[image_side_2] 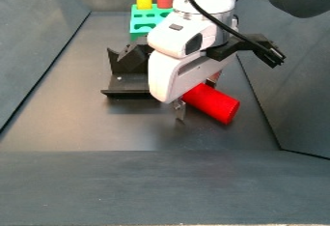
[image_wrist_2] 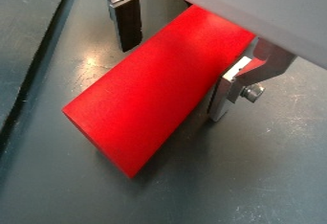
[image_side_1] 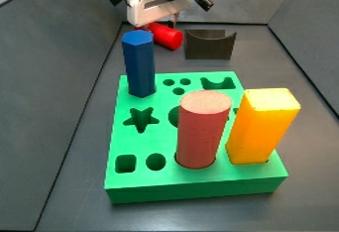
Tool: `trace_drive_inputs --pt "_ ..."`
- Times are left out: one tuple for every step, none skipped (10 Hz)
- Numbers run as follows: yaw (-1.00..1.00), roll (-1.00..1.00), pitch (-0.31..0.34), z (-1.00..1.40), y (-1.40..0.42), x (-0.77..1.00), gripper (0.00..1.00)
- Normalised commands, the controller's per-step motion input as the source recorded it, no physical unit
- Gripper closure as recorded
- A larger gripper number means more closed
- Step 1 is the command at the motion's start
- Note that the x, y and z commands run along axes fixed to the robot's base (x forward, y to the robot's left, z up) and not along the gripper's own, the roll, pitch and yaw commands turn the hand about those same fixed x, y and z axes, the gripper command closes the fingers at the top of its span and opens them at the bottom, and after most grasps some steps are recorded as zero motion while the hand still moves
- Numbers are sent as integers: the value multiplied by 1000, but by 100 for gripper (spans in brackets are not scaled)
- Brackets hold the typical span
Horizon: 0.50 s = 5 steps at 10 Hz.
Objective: Pick up the round object. Move up. Place the round object on the fixture. Regrasp the round object. Move to above the board. Insert the round object.
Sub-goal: Pick up the round object.
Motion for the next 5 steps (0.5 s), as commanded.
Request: trace_drive_inputs --pt "0 0 0 0 0 0 100" --pt "0 0 0 0 0 0 100" --pt "0 0 0 0 0 0 100" --pt "0 0 0 0 0 0 100" --pt "0 0 0 0 0 0 100"
